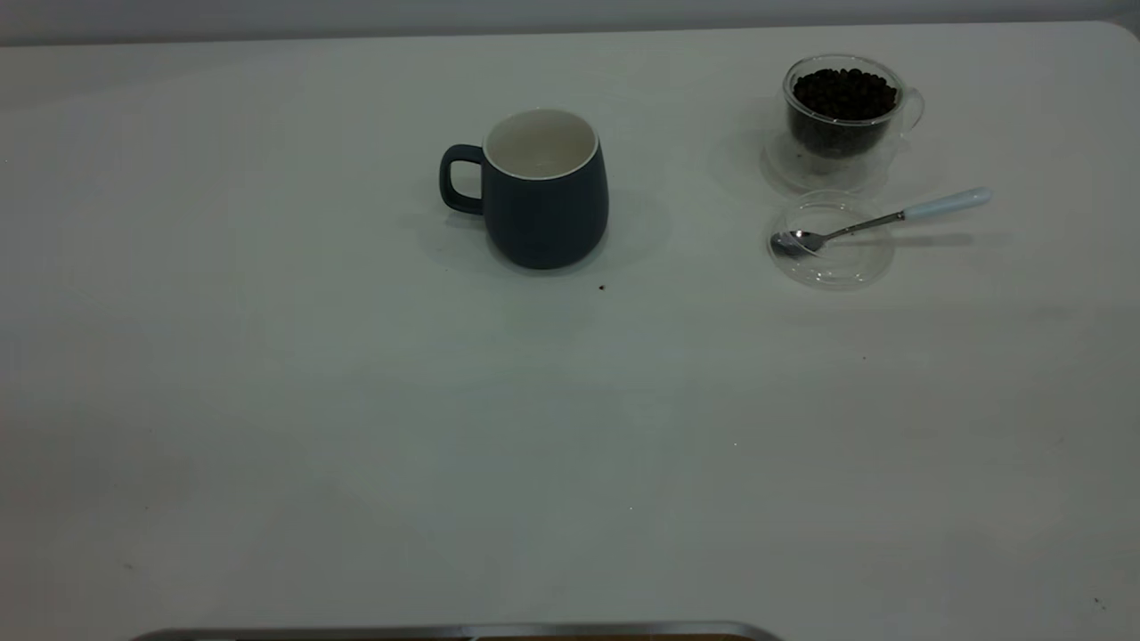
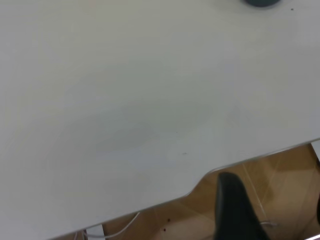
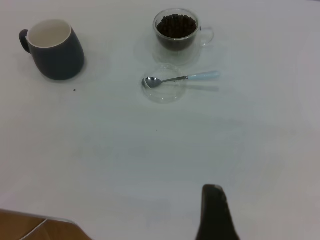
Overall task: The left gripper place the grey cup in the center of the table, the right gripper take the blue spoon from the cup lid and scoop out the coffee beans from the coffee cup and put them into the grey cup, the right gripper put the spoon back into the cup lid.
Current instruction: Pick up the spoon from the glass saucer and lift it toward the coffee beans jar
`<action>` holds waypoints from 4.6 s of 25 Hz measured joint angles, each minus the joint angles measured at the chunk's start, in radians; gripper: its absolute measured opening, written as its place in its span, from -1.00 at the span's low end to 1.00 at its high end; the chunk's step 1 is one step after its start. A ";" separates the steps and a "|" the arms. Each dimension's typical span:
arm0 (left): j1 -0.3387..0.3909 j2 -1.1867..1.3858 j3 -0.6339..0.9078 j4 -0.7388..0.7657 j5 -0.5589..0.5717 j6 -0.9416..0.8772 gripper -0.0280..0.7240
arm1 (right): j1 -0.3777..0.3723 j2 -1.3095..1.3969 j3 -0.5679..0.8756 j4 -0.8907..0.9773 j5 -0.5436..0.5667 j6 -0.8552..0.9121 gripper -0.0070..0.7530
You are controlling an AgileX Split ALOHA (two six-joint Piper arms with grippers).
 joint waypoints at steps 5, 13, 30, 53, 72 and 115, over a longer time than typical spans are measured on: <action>0.002 -0.005 0.000 -0.005 -0.002 0.014 0.33 | 0.000 0.000 0.000 0.000 0.000 0.000 0.47; 0.228 -0.019 0.000 -0.011 -0.003 0.017 0.33 | 0.000 0.000 0.000 0.000 0.000 -0.001 0.47; 0.413 -0.081 0.001 -0.014 -0.002 0.019 0.33 | 0.000 0.000 0.000 0.000 0.000 0.000 0.47; 0.413 -0.081 0.001 -0.014 -0.002 0.022 0.33 | 0.000 0.135 -0.007 0.085 -0.052 0.087 0.50; 0.413 -0.081 0.001 -0.014 -0.002 0.022 0.33 | 0.000 1.305 -0.223 0.190 -0.707 -0.344 0.58; 0.413 -0.081 0.001 -0.014 -0.002 0.022 0.34 | -0.484 2.630 -1.125 1.079 -0.079 -1.149 0.57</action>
